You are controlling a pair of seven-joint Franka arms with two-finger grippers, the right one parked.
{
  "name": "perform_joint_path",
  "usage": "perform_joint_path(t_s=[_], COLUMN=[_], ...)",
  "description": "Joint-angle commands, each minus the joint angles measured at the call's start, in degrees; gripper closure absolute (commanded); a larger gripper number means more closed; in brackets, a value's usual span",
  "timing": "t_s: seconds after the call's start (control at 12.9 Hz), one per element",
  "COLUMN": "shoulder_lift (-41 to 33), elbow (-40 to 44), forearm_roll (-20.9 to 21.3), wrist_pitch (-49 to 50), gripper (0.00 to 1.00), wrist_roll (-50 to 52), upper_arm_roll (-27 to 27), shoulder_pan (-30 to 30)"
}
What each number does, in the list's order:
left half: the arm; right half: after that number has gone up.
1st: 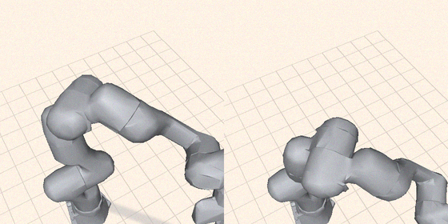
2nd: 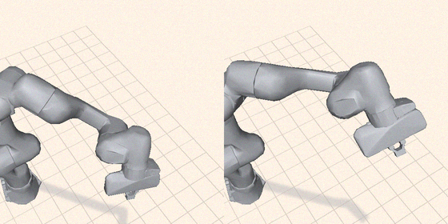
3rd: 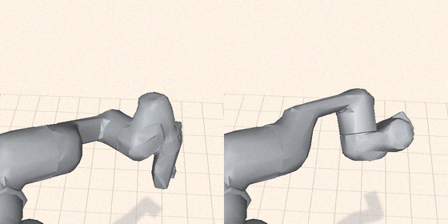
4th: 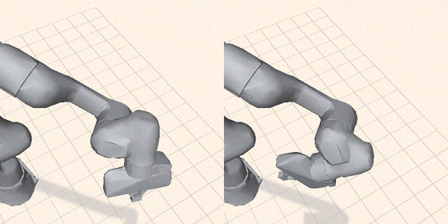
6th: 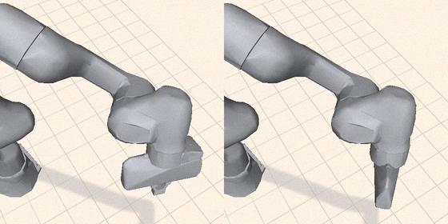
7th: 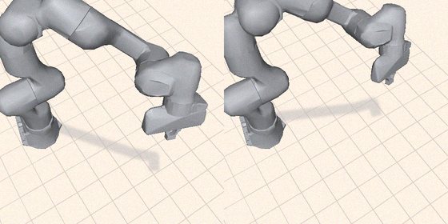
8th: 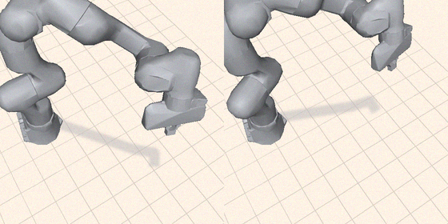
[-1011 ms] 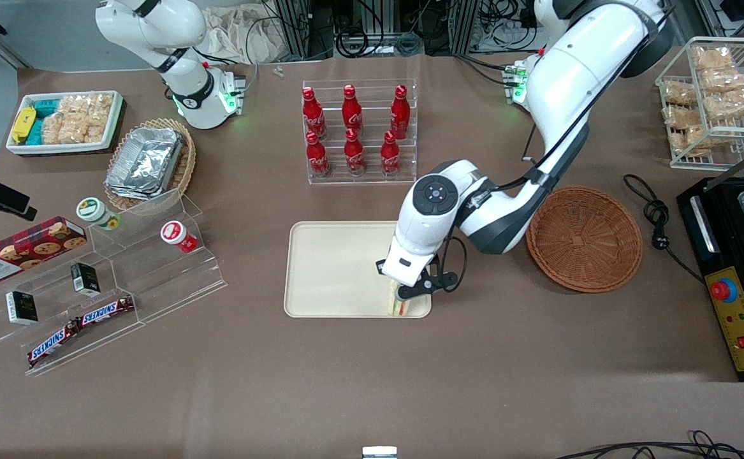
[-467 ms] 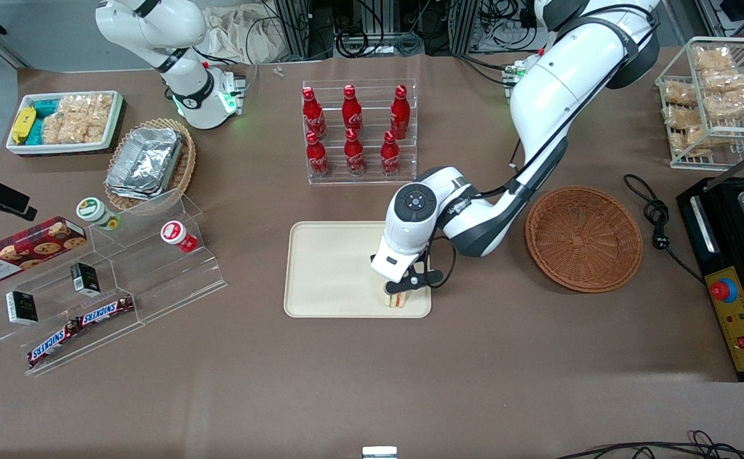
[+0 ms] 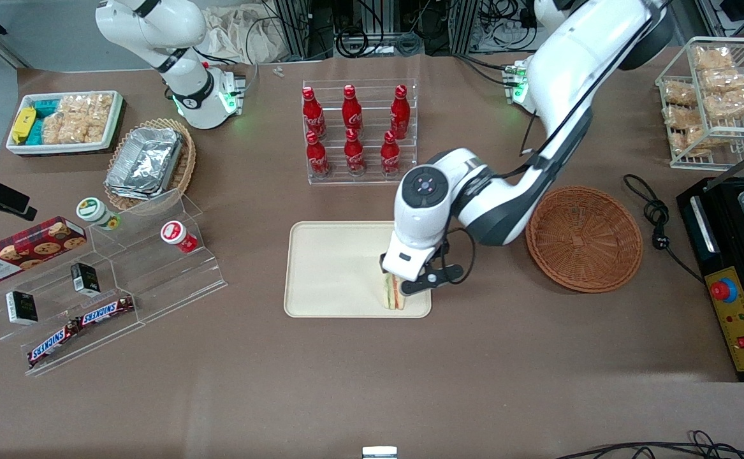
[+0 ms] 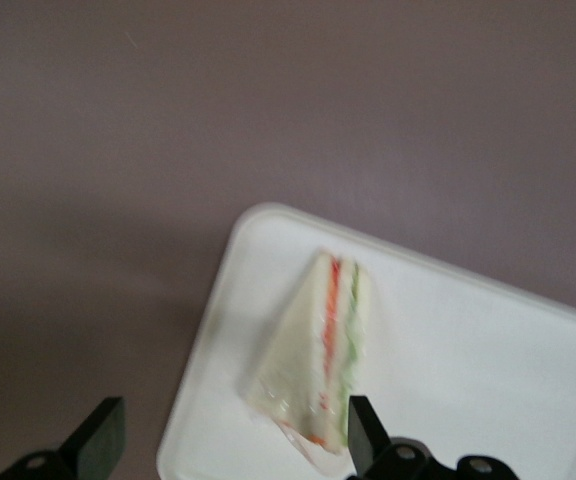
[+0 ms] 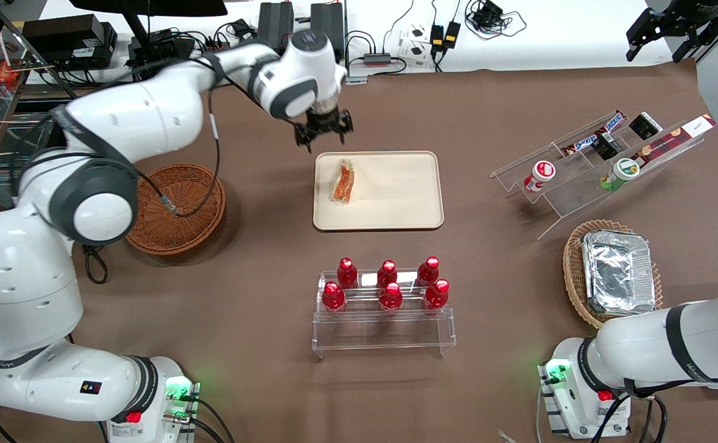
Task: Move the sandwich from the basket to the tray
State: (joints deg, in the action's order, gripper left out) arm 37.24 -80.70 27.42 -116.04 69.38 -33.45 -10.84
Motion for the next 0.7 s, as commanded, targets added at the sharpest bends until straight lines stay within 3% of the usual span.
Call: perform_joint_path(t_s=[0.0,0.16,0.31,0.54,0.62], shoulder_lift=[-6.46,-10.23,-15.85,-25.08,-27.28], elbow=[-2.26,-2.52,-2.97,-3.23,-3.75], forearm_roll=[-0.35,-2.61,-12.16,-26.4,-29.06], wrist_pitch=[2.05,2.49,6.41,15.82,18.46], gripper=[0.0,0.0,0.0,0.0,0.0], wrist_roll=[0.14,-3.17,-15.7,-39.15,-46.8], upper_arm_roll=[-0.21,-0.39,0.66,13.8,18.55], shoulder_pan=[4.41,8.01,11.62,11.02,10.41])
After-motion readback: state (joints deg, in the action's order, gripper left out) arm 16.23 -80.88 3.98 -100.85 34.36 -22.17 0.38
